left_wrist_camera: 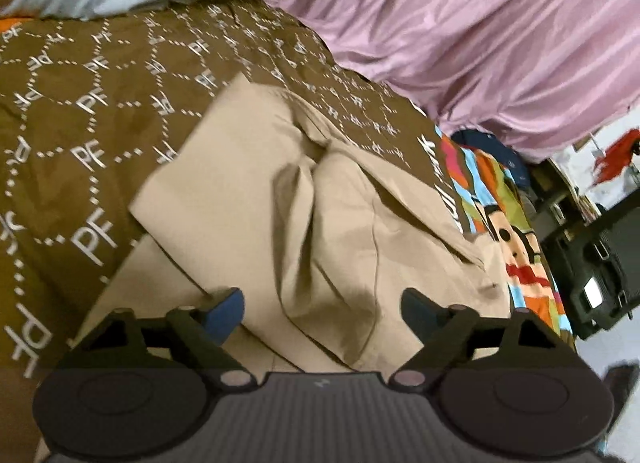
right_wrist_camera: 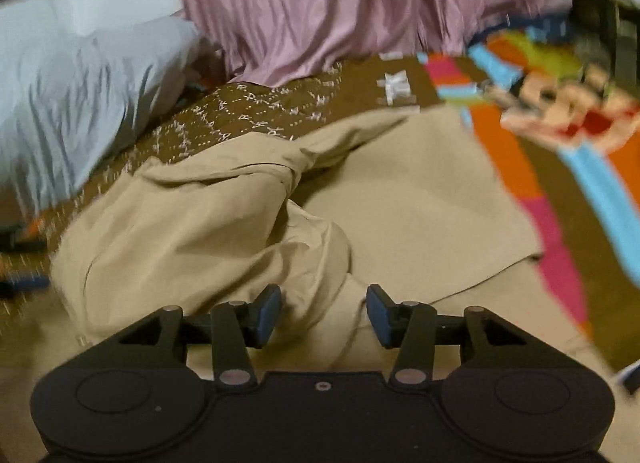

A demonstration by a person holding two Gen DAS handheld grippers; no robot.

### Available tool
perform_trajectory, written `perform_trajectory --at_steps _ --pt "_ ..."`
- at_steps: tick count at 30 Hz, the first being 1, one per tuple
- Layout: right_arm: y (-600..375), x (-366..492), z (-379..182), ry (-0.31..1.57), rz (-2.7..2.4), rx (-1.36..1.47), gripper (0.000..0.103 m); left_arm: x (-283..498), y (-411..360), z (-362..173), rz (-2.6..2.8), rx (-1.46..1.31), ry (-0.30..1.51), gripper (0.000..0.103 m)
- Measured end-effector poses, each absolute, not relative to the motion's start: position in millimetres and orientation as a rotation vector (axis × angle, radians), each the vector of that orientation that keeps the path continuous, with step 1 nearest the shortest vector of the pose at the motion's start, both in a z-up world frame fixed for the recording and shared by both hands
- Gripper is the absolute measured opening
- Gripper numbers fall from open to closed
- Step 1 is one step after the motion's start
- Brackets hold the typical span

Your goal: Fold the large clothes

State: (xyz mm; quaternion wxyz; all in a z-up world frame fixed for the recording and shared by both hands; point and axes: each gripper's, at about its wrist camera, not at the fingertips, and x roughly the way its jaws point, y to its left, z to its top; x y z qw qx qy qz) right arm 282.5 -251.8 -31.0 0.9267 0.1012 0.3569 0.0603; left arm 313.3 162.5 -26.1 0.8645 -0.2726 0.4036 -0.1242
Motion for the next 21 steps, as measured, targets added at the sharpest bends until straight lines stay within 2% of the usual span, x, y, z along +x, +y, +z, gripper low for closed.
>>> perform_trajectory --at_steps 3,4,5,6,8,14,17,20,21 --pt "-264.7 308.2 -41.2 0.764 0.120 0.353 0.051 317.8 153.9 -32.0 -0.277 -0.552 0.863 0.074" --pt "-269.9 317.6 -43.5 0.781 0.127 0.404 0.044 318.3 150.6 -33.4 -0.282 -0.541 0.870 0.072" --pt "-271.4 323.0 -43.6 0.784 0.123 0.410 0.014 319.0 147.7 -34.4 -0.290 -0.532 0.876 0.070" --pt "-270.8 329.4 -41.3 0.788 0.120 0.377 0.003 319.6 144.5 -35.8 -0.299 -0.525 0.879 0.069" --pt "-264.6 341.3 -34.8 0.774 0.102 0.275 0.002 319.8 138.4 -37.7 -0.314 -0.516 0.885 0.069" --pt "-244.9 379.5 -12.3 0.570 0.032 -0.061 0.002 322.0 116.8 -41.1 -0.340 -0.442 0.898 0.069" --pt "-245.0 390.6 -23.3 0.612 -0.001 -0.125 0.004 318.0 116.7 -35.7 -0.325 -0.396 0.876 0.072" --pt "-246.0 375.7 -26.0 0.611 -0.023 -0.158 0.028 315.7 126.6 -26.7 -0.316 -0.440 0.822 0.078" --pt "-246.0 367.6 -23.8 0.596 -0.033 -0.163 0.033 316.3 130.8 -23.7 -0.305 -0.459 0.801 0.079"
